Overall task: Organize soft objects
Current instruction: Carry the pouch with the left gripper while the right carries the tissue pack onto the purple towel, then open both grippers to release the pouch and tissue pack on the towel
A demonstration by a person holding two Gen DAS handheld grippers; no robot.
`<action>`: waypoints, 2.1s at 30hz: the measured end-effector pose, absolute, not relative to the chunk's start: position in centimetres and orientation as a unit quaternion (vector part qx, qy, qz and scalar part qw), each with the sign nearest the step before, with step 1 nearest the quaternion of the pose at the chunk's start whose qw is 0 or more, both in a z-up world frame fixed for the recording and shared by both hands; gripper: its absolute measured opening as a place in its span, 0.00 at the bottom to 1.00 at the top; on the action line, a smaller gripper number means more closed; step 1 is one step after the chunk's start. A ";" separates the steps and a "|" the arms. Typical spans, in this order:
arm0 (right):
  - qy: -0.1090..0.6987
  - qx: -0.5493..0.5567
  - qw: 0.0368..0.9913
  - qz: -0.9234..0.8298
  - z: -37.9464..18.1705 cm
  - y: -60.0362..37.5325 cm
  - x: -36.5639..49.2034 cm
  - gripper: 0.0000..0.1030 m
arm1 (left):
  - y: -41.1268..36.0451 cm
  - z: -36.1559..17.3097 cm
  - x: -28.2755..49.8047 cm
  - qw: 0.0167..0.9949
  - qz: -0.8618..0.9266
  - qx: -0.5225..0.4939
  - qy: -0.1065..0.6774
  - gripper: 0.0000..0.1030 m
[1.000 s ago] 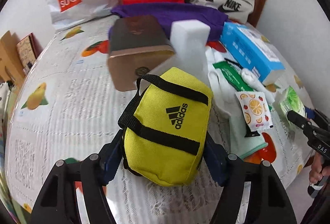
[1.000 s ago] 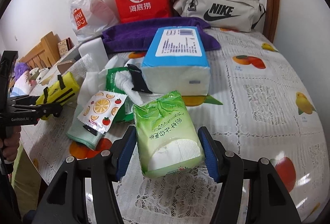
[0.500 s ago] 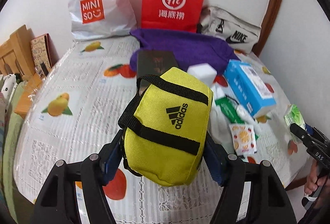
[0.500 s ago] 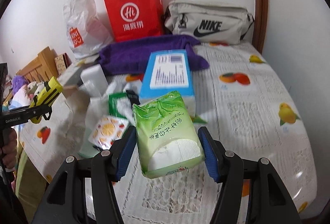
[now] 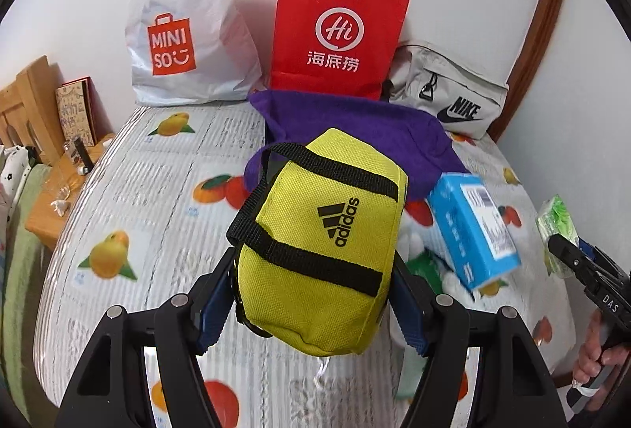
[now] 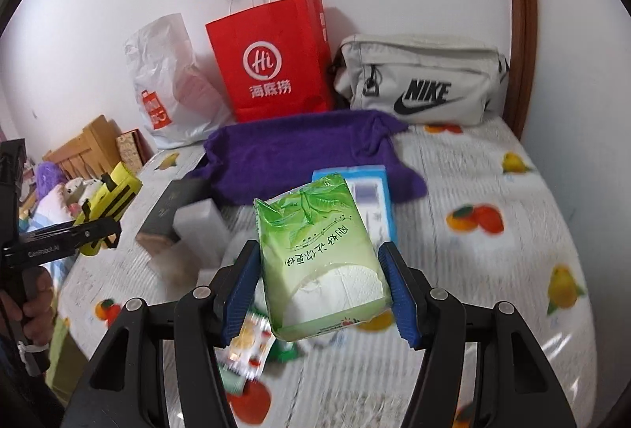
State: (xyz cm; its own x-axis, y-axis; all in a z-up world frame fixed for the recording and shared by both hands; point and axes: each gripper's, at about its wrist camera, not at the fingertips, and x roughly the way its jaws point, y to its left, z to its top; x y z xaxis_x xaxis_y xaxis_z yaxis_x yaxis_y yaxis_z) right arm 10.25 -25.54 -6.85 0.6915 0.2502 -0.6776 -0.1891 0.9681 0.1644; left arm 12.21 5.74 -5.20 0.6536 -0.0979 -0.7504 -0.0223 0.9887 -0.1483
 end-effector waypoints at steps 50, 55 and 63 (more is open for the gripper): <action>0.494 0.016 0.857 0.147 -15.9 -23.7 37.4 0.59 | 4.9 -12.1 39.1 0.853 0.004 -0.070 0.516 0.68; 0.512 0.017 0.847 0.144 -16.7 -23.7 38.3 0.59 | 5.2 -12.9 40.2 0.847 0.006 -0.072 0.527 0.68; 0.521 0.025 0.841 0.147 -17.2 -23.2 39.5 0.78 | 4.6 -13.1 41.1 0.846 -0.007 -0.074 0.528 0.77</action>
